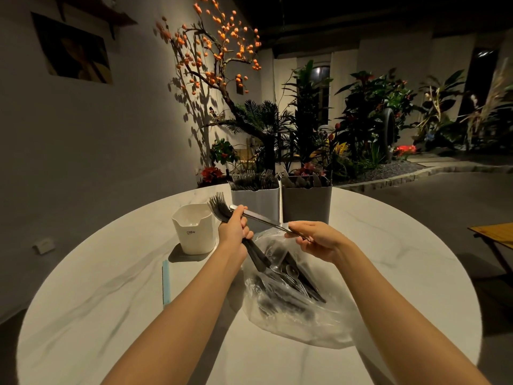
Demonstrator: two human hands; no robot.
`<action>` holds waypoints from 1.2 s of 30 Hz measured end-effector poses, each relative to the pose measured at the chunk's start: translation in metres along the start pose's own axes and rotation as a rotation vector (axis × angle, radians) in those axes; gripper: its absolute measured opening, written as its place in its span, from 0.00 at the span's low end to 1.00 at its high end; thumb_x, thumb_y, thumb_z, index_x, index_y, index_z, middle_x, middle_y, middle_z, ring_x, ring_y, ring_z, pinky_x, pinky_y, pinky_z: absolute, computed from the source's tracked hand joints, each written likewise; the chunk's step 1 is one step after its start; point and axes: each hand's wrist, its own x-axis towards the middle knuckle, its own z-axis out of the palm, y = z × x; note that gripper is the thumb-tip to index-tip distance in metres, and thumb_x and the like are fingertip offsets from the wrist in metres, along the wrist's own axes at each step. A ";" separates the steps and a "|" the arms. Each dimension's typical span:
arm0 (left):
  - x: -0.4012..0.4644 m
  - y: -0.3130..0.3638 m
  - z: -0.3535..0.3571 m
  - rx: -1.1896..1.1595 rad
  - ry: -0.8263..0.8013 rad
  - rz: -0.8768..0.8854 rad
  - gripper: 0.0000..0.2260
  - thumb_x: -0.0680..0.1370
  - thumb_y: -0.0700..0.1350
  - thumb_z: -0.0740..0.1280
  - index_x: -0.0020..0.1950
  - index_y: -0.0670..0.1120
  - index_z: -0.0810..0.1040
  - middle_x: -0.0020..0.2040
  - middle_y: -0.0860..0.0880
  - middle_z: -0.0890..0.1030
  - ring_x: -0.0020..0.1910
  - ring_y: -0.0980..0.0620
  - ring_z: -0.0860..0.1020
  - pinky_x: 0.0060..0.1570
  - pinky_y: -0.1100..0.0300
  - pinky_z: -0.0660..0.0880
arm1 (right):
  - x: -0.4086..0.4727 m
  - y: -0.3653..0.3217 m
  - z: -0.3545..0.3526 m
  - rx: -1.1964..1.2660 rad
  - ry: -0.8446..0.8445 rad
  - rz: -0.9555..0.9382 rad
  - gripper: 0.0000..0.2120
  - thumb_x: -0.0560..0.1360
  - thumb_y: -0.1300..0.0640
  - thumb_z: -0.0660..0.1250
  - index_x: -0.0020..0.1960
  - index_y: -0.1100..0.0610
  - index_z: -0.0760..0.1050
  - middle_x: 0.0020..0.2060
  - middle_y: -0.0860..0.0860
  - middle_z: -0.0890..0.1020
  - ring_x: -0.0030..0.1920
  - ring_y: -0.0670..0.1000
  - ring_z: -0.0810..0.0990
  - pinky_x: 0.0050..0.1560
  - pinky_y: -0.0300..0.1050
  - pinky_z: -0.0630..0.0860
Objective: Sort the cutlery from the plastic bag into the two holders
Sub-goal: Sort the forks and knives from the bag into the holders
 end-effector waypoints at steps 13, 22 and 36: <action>-0.002 -0.001 0.000 0.039 0.016 -0.110 0.06 0.77 0.39 0.65 0.40 0.41 0.74 0.32 0.48 0.76 0.16 0.58 0.60 0.19 0.66 0.60 | 0.002 0.000 0.029 0.840 0.115 0.006 0.04 0.76 0.65 0.67 0.46 0.64 0.73 0.41 0.60 0.75 0.38 0.50 0.77 0.39 0.41 0.80; -0.006 -0.003 0.002 0.082 0.016 -0.157 0.12 0.79 0.40 0.62 0.36 0.44 0.66 0.29 0.50 0.63 0.17 0.57 0.59 0.18 0.65 0.59 | 0.010 0.004 0.035 0.401 0.305 -0.152 0.11 0.82 0.61 0.57 0.46 0.63 0.75 0.38 0.58 0.77 0.32 0.48 0.73 0.29 0.36 0.73; -0.015 -0.009 0.016 0.521 -0.327 -0.077 0.18 0.81 0.55 0.60 0.40 0.43 0.77 0.29 0.51 0.72 0.28 0.57 0.70 0.32 0.62 0.67 | -0.006 -0.002 0.051 -0.556 0.022 -0.334 0.19 0.84 0.53 0.53 0.35 0.56 0.68 0.25 0.45 0.70 0.24 0.39 0.69 0.27 0.28 0.66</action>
